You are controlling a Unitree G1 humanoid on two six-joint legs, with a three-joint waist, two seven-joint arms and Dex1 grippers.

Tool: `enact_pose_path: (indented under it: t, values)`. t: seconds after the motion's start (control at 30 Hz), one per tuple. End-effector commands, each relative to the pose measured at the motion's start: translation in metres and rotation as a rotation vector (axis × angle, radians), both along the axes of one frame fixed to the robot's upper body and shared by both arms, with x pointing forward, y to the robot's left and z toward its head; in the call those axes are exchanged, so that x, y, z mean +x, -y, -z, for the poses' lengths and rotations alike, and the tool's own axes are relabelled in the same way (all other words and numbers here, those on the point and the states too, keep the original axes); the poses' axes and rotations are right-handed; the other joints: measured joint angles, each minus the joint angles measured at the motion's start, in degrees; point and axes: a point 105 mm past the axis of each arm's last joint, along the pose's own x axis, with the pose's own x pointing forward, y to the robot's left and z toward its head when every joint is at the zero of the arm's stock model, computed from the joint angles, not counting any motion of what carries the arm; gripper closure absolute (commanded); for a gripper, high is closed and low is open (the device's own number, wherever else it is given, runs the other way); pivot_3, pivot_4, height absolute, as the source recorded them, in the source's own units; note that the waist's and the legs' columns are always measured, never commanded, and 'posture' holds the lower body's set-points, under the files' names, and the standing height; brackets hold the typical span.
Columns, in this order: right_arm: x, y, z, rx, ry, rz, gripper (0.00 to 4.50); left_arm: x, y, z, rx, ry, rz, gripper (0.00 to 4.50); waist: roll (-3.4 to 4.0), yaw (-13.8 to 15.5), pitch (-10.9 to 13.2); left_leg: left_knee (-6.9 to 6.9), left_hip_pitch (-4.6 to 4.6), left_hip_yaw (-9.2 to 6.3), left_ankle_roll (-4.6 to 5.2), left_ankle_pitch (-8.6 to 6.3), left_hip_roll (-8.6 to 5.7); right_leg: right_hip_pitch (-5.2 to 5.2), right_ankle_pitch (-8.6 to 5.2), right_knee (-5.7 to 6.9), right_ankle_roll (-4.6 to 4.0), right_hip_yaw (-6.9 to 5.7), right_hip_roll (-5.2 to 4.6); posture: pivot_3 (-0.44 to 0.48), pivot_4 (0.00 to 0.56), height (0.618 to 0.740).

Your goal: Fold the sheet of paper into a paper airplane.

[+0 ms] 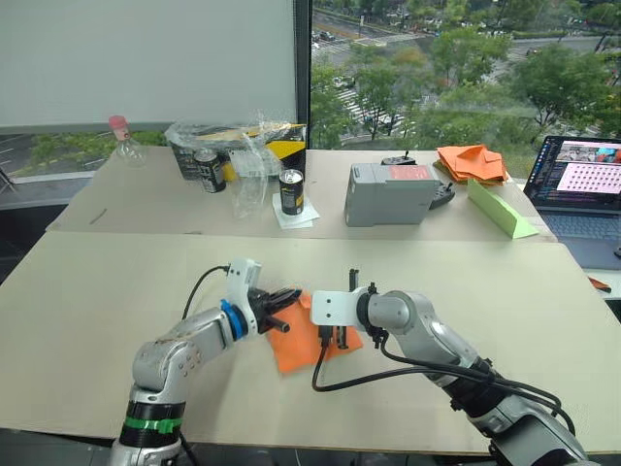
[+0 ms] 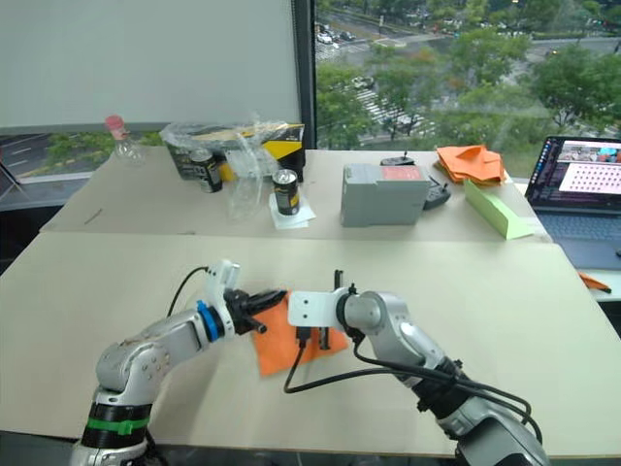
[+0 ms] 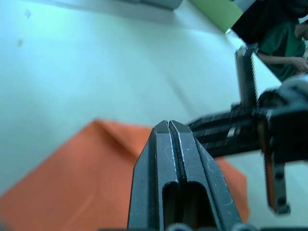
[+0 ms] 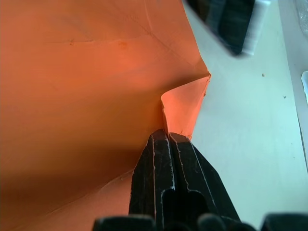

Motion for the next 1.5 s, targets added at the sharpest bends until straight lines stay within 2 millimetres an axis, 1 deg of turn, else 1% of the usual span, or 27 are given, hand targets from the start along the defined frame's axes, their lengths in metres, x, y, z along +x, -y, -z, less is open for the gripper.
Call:
enact_pose_path:
  t: [0.03, 0.13, 0.3, 0.67, 1.0, 1.1, 1.23, 1.3, 1.5]
  values:
    - [0.002, -0.001, -0.003, -0.003, 0.012, -0.008, 4.45, 0.003, 0.005, -0.004, 0.005, 0.017, 0.006, 4.5, 0.0, -0.04, 0.0, 0.0, 0.0, 0.0, -0.14, 0.08, 0.0, 0.0, 0.0, 0.0, 0.0, 0.0, 0.0, 0.0, 0.15, 0.74]
    - [0.002, -0.001, -0.004, 0.0, 0.013, -0.004, 4.45, 0.004, 0.01, 0.005, 0.039, 0.005, 0.007, 4.5, 0.0, 0.03, 0.0, -0.01, 0.0, 0.0, -0.45, 0.26, 0.0, 0.0, 0.0, 0.0, 0.0, 0.0, 0.0, 0.0, 0.15, 0.74]
    - [0.002, -0.001, -0.005, 0.006, 0.017, 0.004, 4.45, 0.007, 0.007, 0.022, 0.096, -0.02, -0.011, 4.5, 0.0, 0.01, 0.0, -0.01, 0.0, 0.0, -0.46, 0.26, 0.0, 0.0, 0.0, 0.0, 0.0, 0.0, 0.0, 0.0, 0.15, 0.74]
    - [0.002, -0.001, -0.005, 0.011, 0.016, 0.013, 4.45, 0.018, 0.006, 0.036, 0.136, -0.031, -0.035, 4.5, 0.0, 0.04, 0.0, -0.01, 0.0, 0.0, -0.48, 0.27, -0.01, 0.0, 0.0, 0.01, 0.0, 0.0, 0.0, 0.0, 0.15, 0.74]
    - [0.0, 0.0, -0.004, 0.028, -0.015, 0.023, 4.45, 0.022, 0.01, 0.046, 0.147, -0.048, -0.036, 4.5, -0.01, 0.14, -0.01, 0.0, 0.0, -0.01, -0.48, 0.28, -0.01, 0.0, 0.0, 0.02, 0.0, 0.0, 0.0, 0.0, 0.15, 0.74]
    - [0.0, -0.001, -0.006, 0.051, -0.032, 0.033, 3.59, 0.021, 0.012, 0.047, 0.146, -0.051, -0.031, 4.5, -0.01, 0.16, -0.01, 0.0, 0.0, -0.01, -0.49, 0.28, -0.02, 0.01, 0.0, 0.02, 0.0, 0.0, 0.0, 0.0, 0.15, 0.74]
    - [-0.004, -0.002, -0.011, 0.111, -0.088, 0.043, 2.24, 0.02, 0.012, 0.048, 0.147, -0.054, -0.026, 4.5, -0.02, 0.17, -0.01, 0.0, 0.0, -0.01, -0.48, 0.28, -0.02, 0.01, 0.0, 0.02, 0.0, -0.01, 0.0, 0.0, 0.15, 0.74]
    - [-0.006, -0.003, -0.014, 0.139, -0.111, 0.043, 2.24, 0.019, 0.012, 0.048, 0.148, -0.056, -0.027, 4.5, -0.02, 0.17, -0.01, 0.0, 0.0, -0.01, -0.48, 0.28, -0.02, 0.01, 0.0, 0.03, 0.0, -0.01, 0.0, 0.0, 0.15, 0.74]
    - [-0.019, 0.0, -0.031, 0.308, -0.282, 0.054, 2.24, 0.018, 0.011, 0.05, 0.149, -0.06, -0.027, 4.5, -0.02, 0.19, -0.01, 0.0, -0.02, -0.02, -0.47, 0.27, -0.02, 0.01, 0.0, 0.03, 0.0, -0.01, 0.0, 0.0, 0.15, 0.74]
